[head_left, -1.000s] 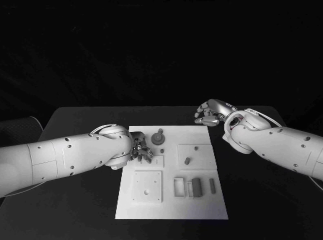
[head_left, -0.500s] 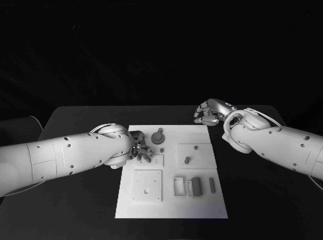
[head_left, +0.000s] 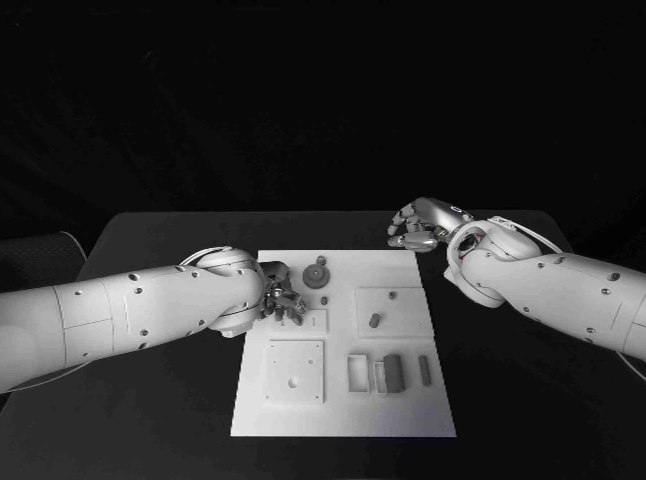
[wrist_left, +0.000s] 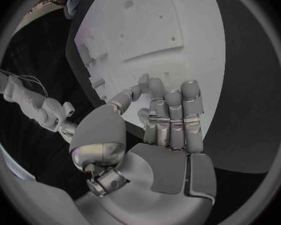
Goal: Assemble the parts on the task board
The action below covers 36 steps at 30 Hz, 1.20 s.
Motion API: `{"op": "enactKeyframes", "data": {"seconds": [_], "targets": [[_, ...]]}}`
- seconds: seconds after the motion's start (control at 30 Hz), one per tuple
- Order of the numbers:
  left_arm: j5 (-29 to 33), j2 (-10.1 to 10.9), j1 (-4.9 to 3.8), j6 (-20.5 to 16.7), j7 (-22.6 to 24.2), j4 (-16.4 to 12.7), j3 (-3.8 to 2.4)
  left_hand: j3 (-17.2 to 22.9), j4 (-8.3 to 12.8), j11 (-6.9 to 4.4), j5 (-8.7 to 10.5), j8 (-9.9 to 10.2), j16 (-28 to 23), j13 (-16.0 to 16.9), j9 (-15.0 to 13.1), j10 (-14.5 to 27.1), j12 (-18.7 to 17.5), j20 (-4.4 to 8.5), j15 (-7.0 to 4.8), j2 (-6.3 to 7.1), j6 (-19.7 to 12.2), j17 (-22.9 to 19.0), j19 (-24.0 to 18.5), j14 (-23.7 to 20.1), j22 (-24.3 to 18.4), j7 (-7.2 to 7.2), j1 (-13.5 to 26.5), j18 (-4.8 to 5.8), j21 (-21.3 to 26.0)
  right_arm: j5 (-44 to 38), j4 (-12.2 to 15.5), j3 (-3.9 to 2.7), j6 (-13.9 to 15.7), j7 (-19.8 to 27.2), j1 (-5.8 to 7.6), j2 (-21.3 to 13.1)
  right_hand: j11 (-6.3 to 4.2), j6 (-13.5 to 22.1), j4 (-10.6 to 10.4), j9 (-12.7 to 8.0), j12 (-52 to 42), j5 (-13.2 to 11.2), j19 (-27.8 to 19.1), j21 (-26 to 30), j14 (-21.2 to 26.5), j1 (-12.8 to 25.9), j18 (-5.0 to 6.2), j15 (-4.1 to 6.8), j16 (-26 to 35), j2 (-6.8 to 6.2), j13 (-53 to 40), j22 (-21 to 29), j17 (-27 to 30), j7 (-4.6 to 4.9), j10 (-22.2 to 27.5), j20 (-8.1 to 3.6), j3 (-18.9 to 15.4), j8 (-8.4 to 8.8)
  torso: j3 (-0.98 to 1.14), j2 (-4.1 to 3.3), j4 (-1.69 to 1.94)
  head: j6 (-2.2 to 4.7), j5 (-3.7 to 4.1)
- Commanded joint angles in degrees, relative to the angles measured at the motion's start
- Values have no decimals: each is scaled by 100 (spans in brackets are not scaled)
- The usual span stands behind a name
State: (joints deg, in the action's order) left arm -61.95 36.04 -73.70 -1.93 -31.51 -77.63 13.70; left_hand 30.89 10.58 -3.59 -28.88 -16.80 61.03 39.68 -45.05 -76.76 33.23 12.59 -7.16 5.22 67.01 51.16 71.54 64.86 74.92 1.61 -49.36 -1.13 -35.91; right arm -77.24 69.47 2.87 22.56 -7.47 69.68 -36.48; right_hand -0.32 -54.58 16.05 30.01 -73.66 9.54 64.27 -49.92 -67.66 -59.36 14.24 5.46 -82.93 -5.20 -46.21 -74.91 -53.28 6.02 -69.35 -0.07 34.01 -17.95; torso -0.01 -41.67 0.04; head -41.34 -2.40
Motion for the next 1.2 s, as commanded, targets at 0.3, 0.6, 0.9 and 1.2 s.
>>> {"op": "enactKeyframes", "data": {"seconds": [0.3, 0.6, 0.9, 1.2], "targets": [[6, -25, 0, -16, 65, -5, -3, -10, -34, -15, 14, -10, 33, -6, -7, 38, 39, 18, -16, 60, 70, -9, -35, -41, 119, 41, -5, -282, -13, -17, 46, -3, -54, 19, -3, -6, 29, -2, -23, 9, 33, 4, 27, 23, 6, 43, 76, 37, 29, -23, -8, -76, 9, 42, -11, -30, 28, 42, 6, -1, -3, 8, -1], [4, -38, 0, -40, 73, -2, -3, -10, -34, -15, 14, -10, 33, -6, -7, 38, 39, 18, -16, 60, 70, -9, -35, -41, 119, 41, -5, -282, -13, -17, 56, -3, -31, 24, -3, -12, 29, -3, -21, 13, 32, 5, 29, 23, 3, 45, 76, 37, 27, -24, -10, -78, 9, 42, -13, -31, 30, 44, 8, 1, -2, 32, -2], [-10, -52, 0, -88, 73, 3, -3, 32, 57, -19, 28, -9, 43, -6, -15, 43, 48, 25, -24, 34, 65, -13, -36, -43, 123, 38, -136, -292, -20, -17, 55, -3, -29, 24, -4, -12, 29, -5, -21, 16, 32, 5, 32, 23, 1, 47, 76, 37, 27, -24, -12, -79, 10, 41, -14, -32, 31, 46, 3, 0, -3, 43, -4], [-83, -54, 0, -69, 81, -2, -3, 31, 66, -18, 29, -9, 47, -6, -19, 43, 51, 24, -23, 27, 66, -15, -36, -44, 123, 38, -148, -291, -22, -17, 55, -3, -31, 25, -4, -11, 28, -5, -21, 18, 33, 5, 33, 23, 1, 49, 76, 37, 27, -25, -13, -79, 10, 41, -14, -33, 31, 47, 0, 0, -2, 41, 0]]}}
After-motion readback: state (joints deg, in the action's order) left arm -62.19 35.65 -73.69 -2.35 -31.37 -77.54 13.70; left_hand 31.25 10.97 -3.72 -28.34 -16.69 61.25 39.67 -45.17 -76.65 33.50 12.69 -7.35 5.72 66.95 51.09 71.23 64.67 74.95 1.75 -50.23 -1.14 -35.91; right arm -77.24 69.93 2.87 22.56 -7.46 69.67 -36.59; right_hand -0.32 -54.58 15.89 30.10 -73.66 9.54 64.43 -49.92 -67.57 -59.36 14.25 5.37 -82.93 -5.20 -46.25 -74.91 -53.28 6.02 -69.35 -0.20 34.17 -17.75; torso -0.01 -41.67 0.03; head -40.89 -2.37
